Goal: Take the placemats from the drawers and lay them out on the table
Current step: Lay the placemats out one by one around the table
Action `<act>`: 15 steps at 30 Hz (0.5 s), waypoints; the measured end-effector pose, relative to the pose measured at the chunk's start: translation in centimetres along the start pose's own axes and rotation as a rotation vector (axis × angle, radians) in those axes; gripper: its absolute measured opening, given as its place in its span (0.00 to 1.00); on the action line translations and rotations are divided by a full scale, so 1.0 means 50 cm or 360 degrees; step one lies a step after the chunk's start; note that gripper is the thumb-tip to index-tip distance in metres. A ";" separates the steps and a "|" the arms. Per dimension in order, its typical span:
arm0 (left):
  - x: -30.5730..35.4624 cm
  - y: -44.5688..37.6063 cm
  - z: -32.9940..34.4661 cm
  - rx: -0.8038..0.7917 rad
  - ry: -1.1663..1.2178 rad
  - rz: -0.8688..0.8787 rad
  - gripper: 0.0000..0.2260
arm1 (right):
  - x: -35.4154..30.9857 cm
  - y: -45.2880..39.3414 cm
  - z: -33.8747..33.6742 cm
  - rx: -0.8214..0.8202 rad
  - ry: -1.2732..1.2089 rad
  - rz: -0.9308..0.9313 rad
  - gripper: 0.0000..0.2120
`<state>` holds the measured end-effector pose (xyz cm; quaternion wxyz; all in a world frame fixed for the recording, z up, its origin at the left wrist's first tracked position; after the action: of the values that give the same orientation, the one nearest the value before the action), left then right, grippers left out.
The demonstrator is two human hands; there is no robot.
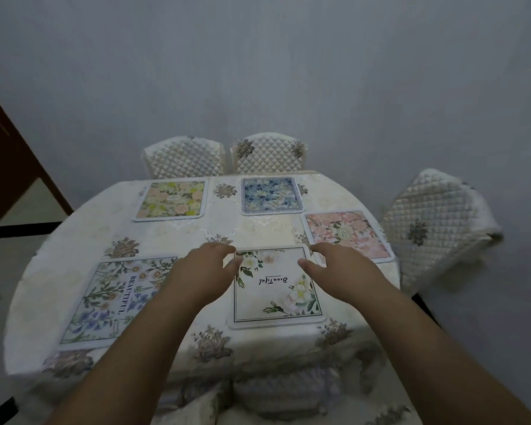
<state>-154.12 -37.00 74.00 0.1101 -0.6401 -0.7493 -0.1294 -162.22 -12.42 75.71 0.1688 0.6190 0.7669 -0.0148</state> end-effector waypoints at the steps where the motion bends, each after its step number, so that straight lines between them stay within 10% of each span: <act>1: -0.001 0.026 -0.015 0.0029 0.0010 -0.0004 0.22 | -0.011 0.026 -0.010 0.0010 -0.0027 -0.0016 0.31; 15: 0.011 0.368 -0.147 0.0402 -0.0029 -0.0459 0.22 | -0.135 0.185 -0.073 0.0002 -0.0104 -0.0667 0.29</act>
<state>-136.03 -36.27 82.09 0.1629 -0.5085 -0.8444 -0.0429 -153.06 -15.78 82.76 0.1862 0.4454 0.8729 -0.0701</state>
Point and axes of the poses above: each hand's wrist, its own y-axis away from the middle knuckle, its own z-axis out of the palm, x = y × z, the point moved 3 cm from there along -y, towards the middle knuckle, and after that the axes turned 9 degrees about z, right-handed, at the moved point
